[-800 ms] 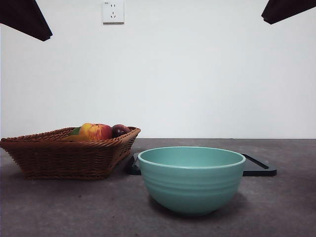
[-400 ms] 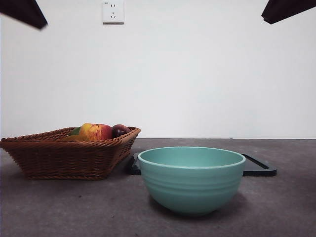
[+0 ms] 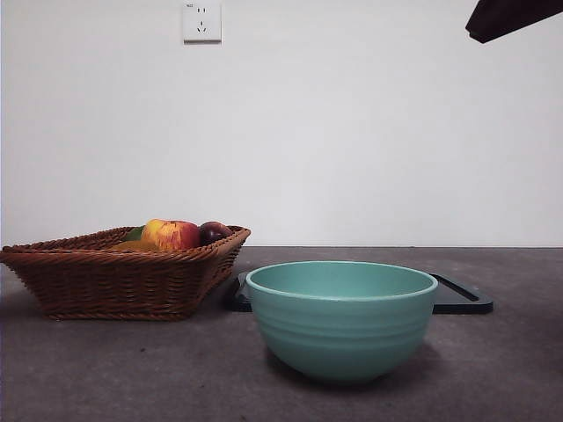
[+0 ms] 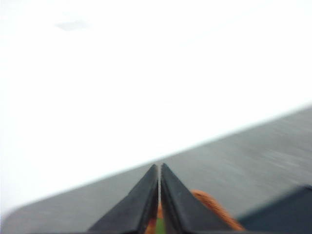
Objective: Pick up the wifruite, put it on the bowl, pick up the plate, put it on desk
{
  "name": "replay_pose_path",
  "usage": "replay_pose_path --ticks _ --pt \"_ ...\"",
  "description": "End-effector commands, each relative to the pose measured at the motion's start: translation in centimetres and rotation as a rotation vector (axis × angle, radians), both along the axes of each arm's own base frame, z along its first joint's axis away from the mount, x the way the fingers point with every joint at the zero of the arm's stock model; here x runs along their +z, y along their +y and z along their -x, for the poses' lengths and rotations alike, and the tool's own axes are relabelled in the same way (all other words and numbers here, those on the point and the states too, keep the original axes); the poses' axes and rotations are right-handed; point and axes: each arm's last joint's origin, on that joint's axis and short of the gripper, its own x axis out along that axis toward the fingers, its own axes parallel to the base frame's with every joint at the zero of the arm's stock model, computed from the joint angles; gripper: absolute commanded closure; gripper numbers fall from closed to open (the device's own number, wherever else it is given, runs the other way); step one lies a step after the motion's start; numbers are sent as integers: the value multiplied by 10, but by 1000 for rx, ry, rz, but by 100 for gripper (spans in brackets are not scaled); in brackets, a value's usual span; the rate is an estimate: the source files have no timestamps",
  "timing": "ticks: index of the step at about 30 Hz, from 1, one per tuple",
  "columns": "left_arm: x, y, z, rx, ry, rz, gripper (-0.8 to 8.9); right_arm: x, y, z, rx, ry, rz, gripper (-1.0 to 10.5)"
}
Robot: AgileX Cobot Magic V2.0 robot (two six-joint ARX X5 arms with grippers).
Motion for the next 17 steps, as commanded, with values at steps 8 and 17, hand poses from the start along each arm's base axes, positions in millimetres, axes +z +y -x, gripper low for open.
replay_pose_path --ticks 8,17 --pt "-73 18 19 281 -20 12 806 5 2 -1 14 -20 -7 938" --pt "-129 20 25 314 45 11 806 5 2 -1 14 -21 -8 939"
